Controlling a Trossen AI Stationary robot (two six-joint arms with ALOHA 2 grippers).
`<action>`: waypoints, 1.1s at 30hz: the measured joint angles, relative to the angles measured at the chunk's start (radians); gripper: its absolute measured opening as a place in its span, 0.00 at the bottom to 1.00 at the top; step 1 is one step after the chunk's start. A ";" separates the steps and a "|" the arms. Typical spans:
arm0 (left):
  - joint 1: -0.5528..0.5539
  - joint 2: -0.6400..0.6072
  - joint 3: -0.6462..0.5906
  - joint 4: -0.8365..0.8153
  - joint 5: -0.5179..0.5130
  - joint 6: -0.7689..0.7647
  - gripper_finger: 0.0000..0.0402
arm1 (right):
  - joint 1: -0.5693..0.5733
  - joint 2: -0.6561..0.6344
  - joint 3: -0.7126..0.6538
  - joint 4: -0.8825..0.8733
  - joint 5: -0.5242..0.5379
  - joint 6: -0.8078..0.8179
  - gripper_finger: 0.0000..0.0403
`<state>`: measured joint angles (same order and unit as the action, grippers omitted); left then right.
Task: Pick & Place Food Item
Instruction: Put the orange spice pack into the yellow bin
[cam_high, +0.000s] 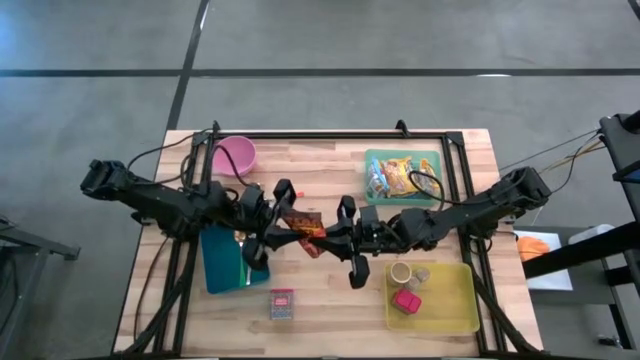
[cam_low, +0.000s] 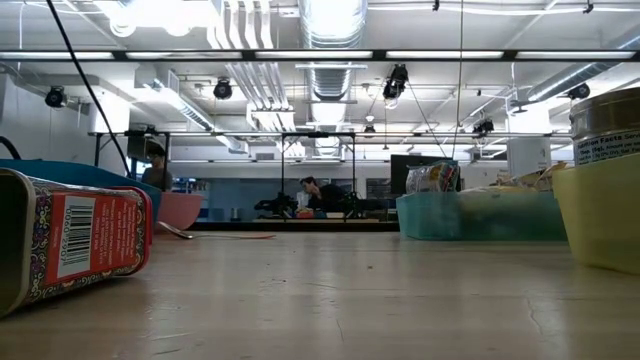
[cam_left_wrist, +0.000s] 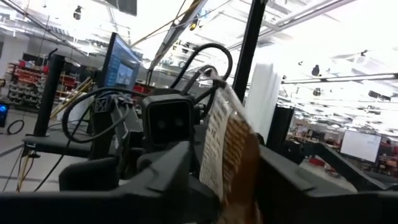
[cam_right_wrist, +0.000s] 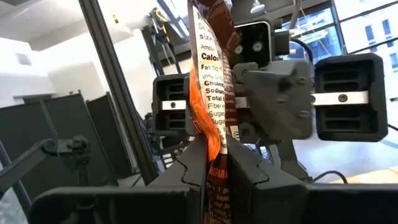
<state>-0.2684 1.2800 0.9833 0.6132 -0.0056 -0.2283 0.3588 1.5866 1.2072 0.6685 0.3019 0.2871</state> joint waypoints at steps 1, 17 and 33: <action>0.000 0.000 0.000 0.001 0.006 0.008 0.36 | 0.000 0.000 0.000 -0.001 0.000 0.000 0.07; 0.001 -0.006 0.000 -0.022 0.040 -0.153 0.04 | 0.001 -0.001 -0.001 -0.018 0.000 0.001 0.07; 0.004 -0.153 0.000 -0.410 0.057 -0.360 0.04 | -0.017 -0.003 0.079 -0.362 0.000 0.294 0.44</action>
<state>-0.2646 1.1275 0.9833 0.2033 0.0517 -0.5881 0.3420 1.5837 1.2858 0.3061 0.3020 0.5810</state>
